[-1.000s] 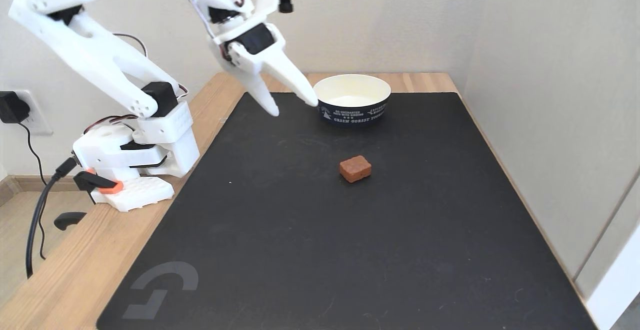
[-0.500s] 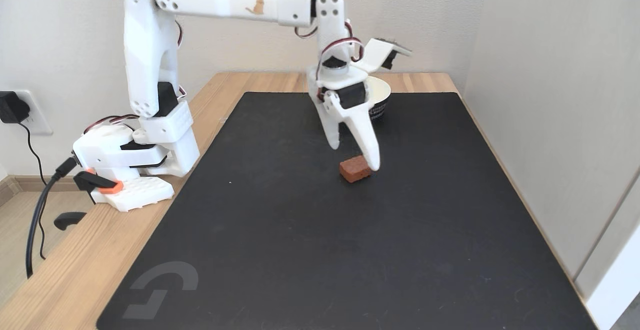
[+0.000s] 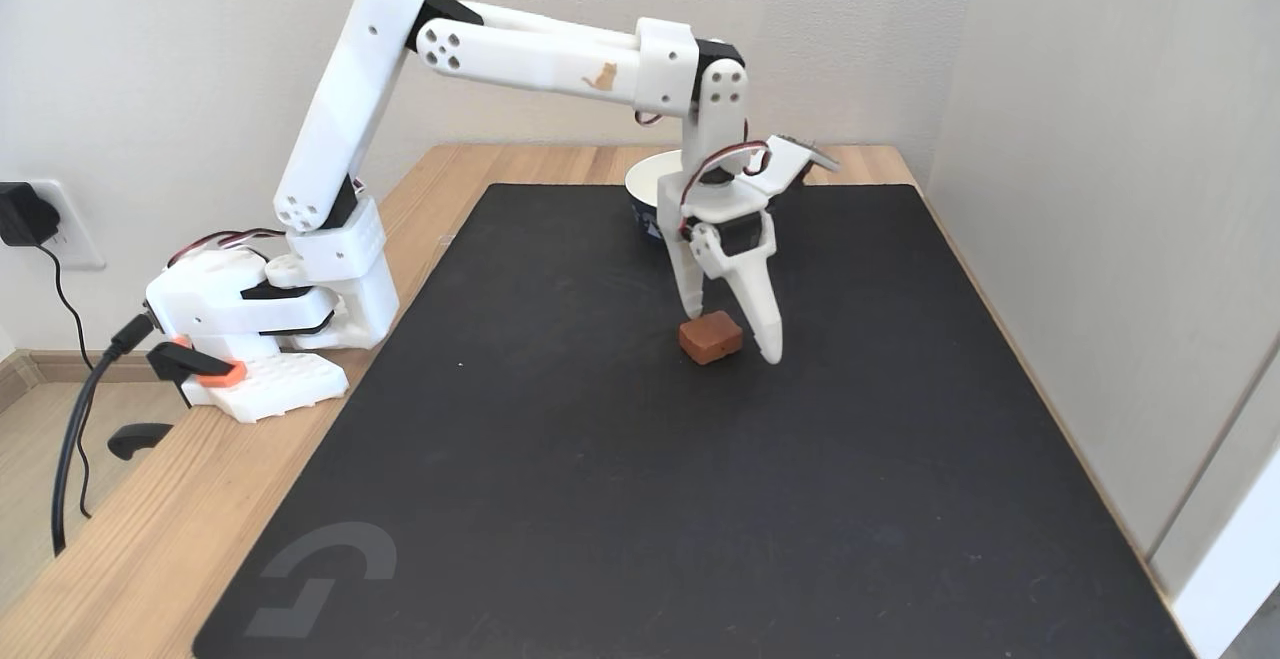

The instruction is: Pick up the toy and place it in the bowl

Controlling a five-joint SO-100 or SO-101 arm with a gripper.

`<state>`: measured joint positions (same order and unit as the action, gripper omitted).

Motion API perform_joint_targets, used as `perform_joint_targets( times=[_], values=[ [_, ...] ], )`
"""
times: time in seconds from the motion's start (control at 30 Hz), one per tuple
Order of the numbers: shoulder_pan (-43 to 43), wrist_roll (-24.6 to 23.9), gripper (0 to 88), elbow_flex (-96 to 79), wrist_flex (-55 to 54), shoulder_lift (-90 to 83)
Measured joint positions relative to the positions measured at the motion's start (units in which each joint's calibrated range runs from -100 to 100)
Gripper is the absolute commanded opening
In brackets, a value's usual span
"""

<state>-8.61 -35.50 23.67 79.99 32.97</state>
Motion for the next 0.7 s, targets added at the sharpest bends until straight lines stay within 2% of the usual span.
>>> perform_joint_targets(
  times=[0.7],
  values=[
    [1.3,0.0,41.9,-0.8,4.8,0.4]
  ],
)
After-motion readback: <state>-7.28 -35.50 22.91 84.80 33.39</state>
